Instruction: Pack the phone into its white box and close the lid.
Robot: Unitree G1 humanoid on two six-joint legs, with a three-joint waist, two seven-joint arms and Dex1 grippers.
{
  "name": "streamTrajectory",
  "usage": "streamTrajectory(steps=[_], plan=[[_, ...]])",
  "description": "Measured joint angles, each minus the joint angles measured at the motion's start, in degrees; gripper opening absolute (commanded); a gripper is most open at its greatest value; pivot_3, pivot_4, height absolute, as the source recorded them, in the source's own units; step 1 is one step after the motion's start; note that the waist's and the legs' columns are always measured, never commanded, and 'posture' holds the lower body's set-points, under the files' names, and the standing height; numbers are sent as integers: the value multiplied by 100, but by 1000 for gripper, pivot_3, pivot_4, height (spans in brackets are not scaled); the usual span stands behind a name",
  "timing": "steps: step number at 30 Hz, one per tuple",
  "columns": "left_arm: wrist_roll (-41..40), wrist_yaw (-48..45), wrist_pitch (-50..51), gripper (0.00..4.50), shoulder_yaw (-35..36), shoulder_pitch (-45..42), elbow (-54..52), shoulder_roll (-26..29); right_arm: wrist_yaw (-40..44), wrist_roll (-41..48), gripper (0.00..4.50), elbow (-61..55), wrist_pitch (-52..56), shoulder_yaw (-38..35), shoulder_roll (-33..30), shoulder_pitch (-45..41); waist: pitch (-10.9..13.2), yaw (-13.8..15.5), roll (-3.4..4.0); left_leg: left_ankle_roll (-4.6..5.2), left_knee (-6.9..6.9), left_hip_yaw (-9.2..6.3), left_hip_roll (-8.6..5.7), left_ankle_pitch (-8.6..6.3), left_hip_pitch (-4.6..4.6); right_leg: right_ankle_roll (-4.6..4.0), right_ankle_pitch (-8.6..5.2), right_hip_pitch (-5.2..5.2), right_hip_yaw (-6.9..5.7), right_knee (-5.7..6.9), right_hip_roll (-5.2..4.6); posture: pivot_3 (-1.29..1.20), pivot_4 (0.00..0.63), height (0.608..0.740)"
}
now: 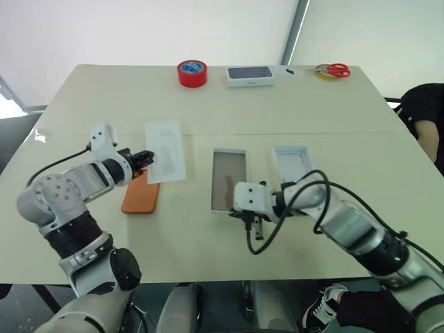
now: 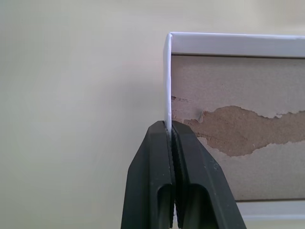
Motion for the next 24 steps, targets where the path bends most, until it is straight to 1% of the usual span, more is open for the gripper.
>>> streamTrajectory(steps=[1,3,6,9,13,14,17,20,24], plan=[[4,14,-5,0,24,-28,12,32,19,-47,19,300,-81,52,204,-165,0,-12,0,-2,0,0,0,1,0,0,0,0,0,0,0,0,150,732],[1,32,-7,0,23,-75,12,34,74,-157,19,779,-287,138,421,-385,0,5,0,-3,-1,-3,1,2,0,0,0,0,-1,2,-1,0,150,732],[3,66,10,0,53,-75,6,32,270,-260,19,1176,-594,153,454,-449,0,33,-1,-4,-1,-2,-3,2,-4,0,1,0,-2,-1,-11,0,150,732],[2,92,58,0,52,-75,-75,-33,494,-270,938,1366,-787,153,473,-451,0,20,-1,-4,0,0,-10,2,-4,0,1,0,-1,0,-21,0,150,732],[1,142,191,0,23,-75,-268,-276,602,-228,2979,1409,-845,64,597,-451,0,12,-1,-8,-1,-3,-9,4,-3,0,1,-1,-2,5,-19,0,150,732],[0,144,222,0,-7,-74,-310,-343,598,-186,3433,1392,-856,-35,611,-448,0,12,-1,-9,-1,-3,-9,5,-3,1,2,-2,-3,5,-19,0,150,732],[-7,147,295,0,-175,-67,-526,-519,581,63,3433,1053,-867,-621,553,-365,0,30,-1,-10,-1,-3,-9,4,-4,1,2,-2,-3,4,-20,0,150,732],[-16,184,296,0,-431,-7,-719,-835,558,362,3433,658,-797,-1244,338,-188,0,47,-2,-9,-1,-4,-13,3,-4,0,1,3,-3,1,-25,0,150,732],[0,322,297,0,-672,159,-834,-1295,441,590,3433,593,-591,-1957,-11,161,-1,38,-3,-8,-1,-2,-13,3,-3,-1,1,3,-3,0,-25,0,150,732]])
